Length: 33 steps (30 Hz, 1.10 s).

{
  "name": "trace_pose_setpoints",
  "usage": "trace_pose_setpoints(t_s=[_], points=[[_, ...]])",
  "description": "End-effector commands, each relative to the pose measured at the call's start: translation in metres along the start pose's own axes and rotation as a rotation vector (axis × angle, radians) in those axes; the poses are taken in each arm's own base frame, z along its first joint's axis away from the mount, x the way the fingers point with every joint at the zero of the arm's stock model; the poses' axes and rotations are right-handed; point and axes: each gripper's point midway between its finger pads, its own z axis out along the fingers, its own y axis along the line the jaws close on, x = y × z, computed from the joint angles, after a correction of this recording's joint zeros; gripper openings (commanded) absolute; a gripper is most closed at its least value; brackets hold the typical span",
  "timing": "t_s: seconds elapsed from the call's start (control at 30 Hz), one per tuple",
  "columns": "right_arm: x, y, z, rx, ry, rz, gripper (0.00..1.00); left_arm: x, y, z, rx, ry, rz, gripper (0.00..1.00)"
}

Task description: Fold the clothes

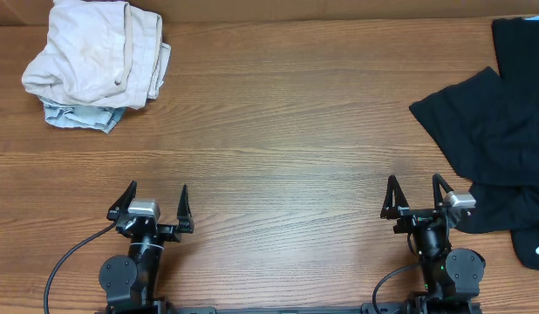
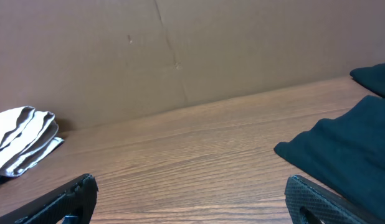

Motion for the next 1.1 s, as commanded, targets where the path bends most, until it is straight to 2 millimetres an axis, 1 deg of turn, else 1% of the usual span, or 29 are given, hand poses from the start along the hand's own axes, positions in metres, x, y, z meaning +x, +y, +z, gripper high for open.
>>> trace_pose_setpoints(t_s=[0.0,0.17,0.23,0.73,0.83,0.93,1.07], points=[[0.001,-0.003,0.000,0.010,-0.008,0.003,1.00,-0.001,0.004,-0.001,-0.020,-0.008,-0.012,1.00],[0.001,-0.003,0.000,0.010,-0.008,0.004,1.00,-0.004,0.004,-0.001,-0.020,-0.020,-0.009,1.00],[0.001,-0.003,0.000,0.010,-0.008,0.003,1.00,-0.001,0.004,-0.001,-0.020,-0.008,-0.012,1.00],[0.001,-0.003,0.000,0.010,-0.008,0.004,1.00,-0.001,0.004,-0.001,-0.018,-0.010,-0.012,1.00],[0.001,-0.002,0.000,0.010,-0.008,0.003,1.00,-0.002,-0.002,-0.001,0.014,-0.011,-0.012,1.00],[-0.008,0.000,0.000,0.000,-0.045,-0.002,1.00,-0.002,-0.003,-0.001,0.020,-0.011,-0.017,1.00],[-0.023,0.004,-0.001,-0.016,-0.104,-0.010,1.00,-0.003,-0.012,-0.001,0.074,-0.017,-0.017,1.00]])
